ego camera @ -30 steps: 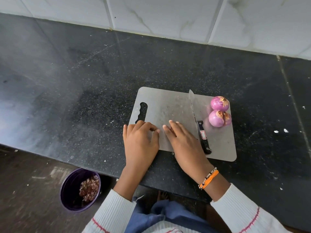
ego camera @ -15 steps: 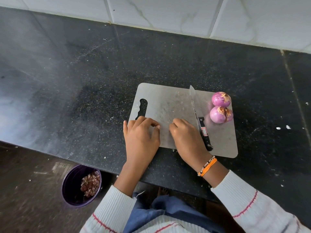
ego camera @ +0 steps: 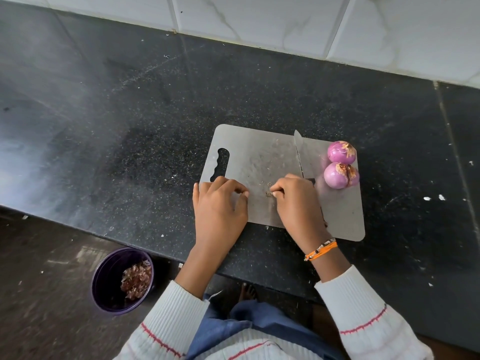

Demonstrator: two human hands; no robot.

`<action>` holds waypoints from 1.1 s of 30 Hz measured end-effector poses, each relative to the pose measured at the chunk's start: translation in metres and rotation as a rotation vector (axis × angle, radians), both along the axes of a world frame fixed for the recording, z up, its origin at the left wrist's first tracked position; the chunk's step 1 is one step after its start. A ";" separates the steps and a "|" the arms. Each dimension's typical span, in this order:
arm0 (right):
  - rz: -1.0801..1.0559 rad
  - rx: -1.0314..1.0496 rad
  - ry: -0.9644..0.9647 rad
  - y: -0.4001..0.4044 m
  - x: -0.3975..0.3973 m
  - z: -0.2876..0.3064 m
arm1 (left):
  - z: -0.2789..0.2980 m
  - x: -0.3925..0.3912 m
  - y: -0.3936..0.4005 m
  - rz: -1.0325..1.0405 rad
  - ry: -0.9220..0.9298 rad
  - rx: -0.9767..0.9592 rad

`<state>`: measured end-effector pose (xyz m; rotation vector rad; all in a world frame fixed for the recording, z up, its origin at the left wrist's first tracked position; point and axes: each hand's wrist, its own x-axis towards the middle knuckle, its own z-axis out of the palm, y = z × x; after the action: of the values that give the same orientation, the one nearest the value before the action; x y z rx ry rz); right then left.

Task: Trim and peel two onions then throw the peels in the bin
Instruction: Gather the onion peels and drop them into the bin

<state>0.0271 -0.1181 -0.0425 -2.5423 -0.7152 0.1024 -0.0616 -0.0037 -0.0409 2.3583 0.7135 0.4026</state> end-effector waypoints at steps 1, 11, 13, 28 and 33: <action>0.026 -0.007 -0.031 0.004 -0.002 0.000 | 0.000 0.000 0.000 0.000 -0.001 0.001; 0.127 -0.204 -0.242 0.023 -0.020 0.013 | -0.002 -0.001 0.003 0.012 -0.021 -0.012; 0.124 -0.230 -0.242 0.024 -0.019 0.013 | -0.002 0.000 0.002 0.011 -0.025 -0.011; -0.102 0.257 0.406 0.010 0.015 0.017 | 0.011 -0.007 -0.004 -0.049 -0.083 -0.150; -0.116 0.438 0.661 0.013 -0.007 0.028 | 0.016 -0.024 -0.002 0.037 -0.125 -0.368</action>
<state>0.0203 -0.1049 -0.0140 -1.9444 -0.2826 0.6365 -0.0860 -0.0056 -0.0246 1.9601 0.7062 0.3939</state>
